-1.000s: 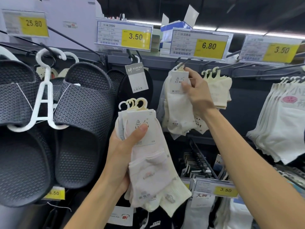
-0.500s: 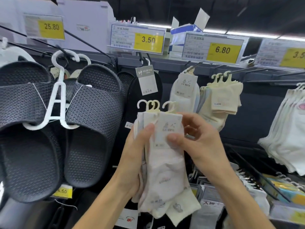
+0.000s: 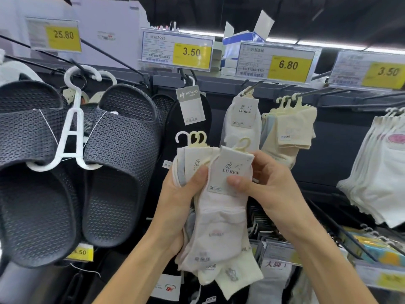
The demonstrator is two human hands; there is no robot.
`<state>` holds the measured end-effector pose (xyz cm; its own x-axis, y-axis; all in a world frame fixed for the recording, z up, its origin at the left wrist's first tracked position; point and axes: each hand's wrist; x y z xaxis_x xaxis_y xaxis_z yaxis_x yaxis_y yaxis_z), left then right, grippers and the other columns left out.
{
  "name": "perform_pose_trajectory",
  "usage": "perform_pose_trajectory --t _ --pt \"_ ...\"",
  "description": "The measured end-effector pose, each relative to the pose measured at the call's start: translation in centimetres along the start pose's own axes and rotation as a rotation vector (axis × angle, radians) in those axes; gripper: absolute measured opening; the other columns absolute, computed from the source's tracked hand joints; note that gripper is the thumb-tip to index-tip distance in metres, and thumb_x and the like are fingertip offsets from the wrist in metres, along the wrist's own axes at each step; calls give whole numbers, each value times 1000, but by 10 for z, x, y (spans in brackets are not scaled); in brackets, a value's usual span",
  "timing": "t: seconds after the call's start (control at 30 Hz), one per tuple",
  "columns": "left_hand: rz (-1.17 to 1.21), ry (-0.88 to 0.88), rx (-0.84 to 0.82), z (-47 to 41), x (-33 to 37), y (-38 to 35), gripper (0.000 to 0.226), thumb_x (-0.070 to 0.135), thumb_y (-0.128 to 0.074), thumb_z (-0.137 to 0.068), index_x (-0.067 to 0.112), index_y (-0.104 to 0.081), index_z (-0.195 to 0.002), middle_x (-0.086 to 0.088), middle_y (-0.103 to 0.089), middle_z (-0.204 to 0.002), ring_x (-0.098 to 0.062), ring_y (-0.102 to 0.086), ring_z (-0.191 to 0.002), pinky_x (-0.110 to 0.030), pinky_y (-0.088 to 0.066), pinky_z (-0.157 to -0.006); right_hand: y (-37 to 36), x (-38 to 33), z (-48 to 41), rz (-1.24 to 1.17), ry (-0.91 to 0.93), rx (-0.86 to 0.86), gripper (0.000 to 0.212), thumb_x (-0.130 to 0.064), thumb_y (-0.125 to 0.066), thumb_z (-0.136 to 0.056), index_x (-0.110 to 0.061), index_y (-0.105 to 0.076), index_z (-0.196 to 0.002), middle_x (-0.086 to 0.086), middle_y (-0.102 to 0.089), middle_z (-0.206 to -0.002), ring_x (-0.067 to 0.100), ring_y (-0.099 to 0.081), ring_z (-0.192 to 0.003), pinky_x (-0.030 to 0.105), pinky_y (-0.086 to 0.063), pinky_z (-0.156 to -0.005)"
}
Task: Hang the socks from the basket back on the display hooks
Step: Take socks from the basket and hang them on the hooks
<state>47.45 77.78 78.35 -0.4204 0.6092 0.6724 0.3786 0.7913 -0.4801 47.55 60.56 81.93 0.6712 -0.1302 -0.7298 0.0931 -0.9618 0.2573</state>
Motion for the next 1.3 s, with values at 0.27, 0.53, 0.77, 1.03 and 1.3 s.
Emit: perform_pose_trajectory --t 0.27,0.53,0.77,1.03,1.3 --pt "-52 59 83 0 5 6 28 37 -79 -71 31 -78 -98 -10 -78 -104 -29 -76 -90 -36 -62 -71 39 2 -40 -134 -8 420 32 -7 -63 -92 -13 -56 -123 5 -73 -112 24 -71 -101 39 -60 -83" --pt "-52 130 -9 1 1 -1 39 36 -80 -71 20 -73 -105 -14 -76 -95 -28 -76 -79 -35 -61 -65 49 3 -111 249 -9 437 50 -13 -57 -97 -18 -43 -144 0 -61 -129 16 -62 -112 39 -54 -97" --pt "-95 150 -9 -2 -1 3 42 35 -80 -72 18 -72 -109 -15 -75 -102 -29 -75 -87 -37 -62 -71 40 12 -127 254 -13 303 67 -11 -56 -97 -18 -24 -156 -1 -52 -143 14 -57 -123 39 -49 -106" --pt "-37 249 36 -4 -2 7 40 40 -73 -77 15 -75 -109 -18 -76 -102 -31 -76 -85 -38 -61 -69 35 10 -109 556 -31 391 70 -9 -55 -97 -16 -19 -157 2 -34 -158 16 -35 -143 38 -32 -119" --pt "-86 88 -23 -9 -9 3 34 33 -73 -85 21 -71 -117 -13 -75 -111 -31 -74 -100 -37 -60 -77 -17 -1 -1 298 102 117 52 -58 -74 -74 -45 -58 -122 -20 -66 -113 0 -64 -102 15 -54 -78"
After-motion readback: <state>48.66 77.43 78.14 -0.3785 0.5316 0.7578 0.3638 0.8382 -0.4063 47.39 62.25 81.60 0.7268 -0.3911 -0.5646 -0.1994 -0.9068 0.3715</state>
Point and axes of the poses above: each hand's wrist, its own z-axis away from the middle knuckle, its own y-axis out of the back of the hand, x = y × z
